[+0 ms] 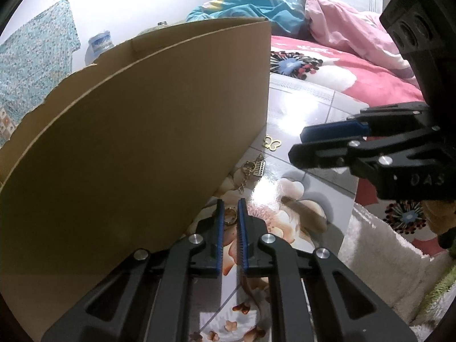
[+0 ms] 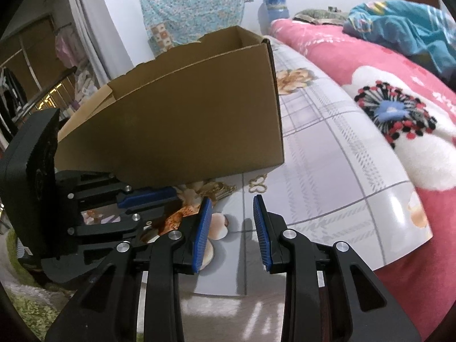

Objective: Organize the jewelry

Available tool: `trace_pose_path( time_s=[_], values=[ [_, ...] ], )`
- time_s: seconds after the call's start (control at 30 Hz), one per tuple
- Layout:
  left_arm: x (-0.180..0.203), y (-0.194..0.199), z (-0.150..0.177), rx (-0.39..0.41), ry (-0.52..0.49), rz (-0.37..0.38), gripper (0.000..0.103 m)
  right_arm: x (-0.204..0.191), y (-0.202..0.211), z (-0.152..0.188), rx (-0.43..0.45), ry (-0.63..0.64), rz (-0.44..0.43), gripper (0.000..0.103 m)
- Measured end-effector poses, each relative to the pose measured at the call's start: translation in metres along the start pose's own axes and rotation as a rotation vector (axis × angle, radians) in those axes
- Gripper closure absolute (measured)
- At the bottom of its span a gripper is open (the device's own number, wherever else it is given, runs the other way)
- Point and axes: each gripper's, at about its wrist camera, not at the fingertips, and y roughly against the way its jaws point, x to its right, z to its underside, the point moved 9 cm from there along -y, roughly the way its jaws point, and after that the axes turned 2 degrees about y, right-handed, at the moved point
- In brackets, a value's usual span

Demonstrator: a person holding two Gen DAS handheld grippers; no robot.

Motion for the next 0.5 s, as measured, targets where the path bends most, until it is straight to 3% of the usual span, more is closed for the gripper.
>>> trace_pose_path(
  time_s=[0.27,0.5],
  values=[
    [-0.001,0.001,0.001,0.003,0.011,0.001,0.098,0.009,-0.009,-0.010,-0.009,0.070,0.080,0.076],
    [-0.002,0.011,0.002,0.020,0.016,0.012,0.099,0.004,-0.008,-0.010,-0.007,0.082,0.067,0.077]
  ],
)
